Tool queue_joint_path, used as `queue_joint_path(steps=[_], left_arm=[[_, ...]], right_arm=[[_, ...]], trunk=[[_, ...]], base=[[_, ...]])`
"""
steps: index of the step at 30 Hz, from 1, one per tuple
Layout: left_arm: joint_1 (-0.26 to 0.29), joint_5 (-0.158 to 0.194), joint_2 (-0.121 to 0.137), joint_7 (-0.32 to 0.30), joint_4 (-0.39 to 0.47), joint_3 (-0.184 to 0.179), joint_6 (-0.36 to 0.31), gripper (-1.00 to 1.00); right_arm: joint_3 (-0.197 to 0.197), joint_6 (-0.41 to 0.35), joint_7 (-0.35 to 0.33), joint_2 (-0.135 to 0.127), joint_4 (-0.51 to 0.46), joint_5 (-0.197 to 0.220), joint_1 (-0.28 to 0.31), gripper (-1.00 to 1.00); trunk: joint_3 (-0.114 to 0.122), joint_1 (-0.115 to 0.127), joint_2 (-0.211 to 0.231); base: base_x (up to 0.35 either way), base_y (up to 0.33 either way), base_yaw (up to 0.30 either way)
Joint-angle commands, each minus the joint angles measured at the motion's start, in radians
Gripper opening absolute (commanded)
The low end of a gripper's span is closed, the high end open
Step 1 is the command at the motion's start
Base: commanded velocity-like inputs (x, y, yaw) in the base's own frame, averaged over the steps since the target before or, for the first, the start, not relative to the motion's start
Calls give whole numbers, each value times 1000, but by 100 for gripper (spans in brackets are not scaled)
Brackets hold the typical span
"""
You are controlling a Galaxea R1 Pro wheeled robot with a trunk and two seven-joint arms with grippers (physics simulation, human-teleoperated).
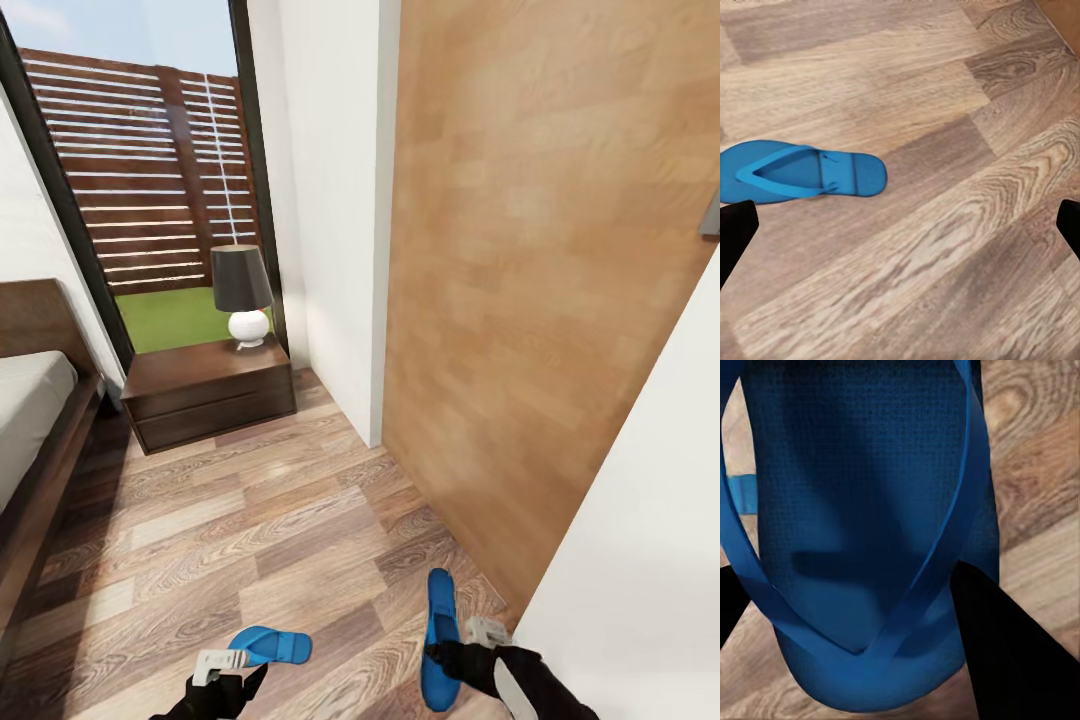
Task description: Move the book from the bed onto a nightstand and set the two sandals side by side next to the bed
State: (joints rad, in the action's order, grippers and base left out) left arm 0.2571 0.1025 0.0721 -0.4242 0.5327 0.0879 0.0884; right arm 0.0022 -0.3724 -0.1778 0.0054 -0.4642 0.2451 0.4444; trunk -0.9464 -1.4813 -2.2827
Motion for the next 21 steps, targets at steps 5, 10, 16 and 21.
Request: queue_joint_path(steps=[5, 10, 16, 21], left_arm=[[3, 6, 0, 2, 1, 1, -3, 100], [11, -1, 0, 85, 12, -2, -16, 100], [71, -187, 2, 127, 189, -5, -239, 100], [120, -438, -7, 11, 360, -10, -420, 100]], right_arm=[[1, -67, 8, 13, -151, 2, 22, -100], [0, -75, 8, 20, -183, 2, 30, -100], [-1, -77, 8, 21, -181, 4, 31, -100], [-1, -77, 8, 19, -179, 10, 31, -100]], trunk=[[-1, 0, 0], [-1, 0, 0], [-1, 0, 0], [-1, 0, 0]], base=[[0, 0, 0], [0, 0, 0], [0, 0, 0], [0, 0, 0]])
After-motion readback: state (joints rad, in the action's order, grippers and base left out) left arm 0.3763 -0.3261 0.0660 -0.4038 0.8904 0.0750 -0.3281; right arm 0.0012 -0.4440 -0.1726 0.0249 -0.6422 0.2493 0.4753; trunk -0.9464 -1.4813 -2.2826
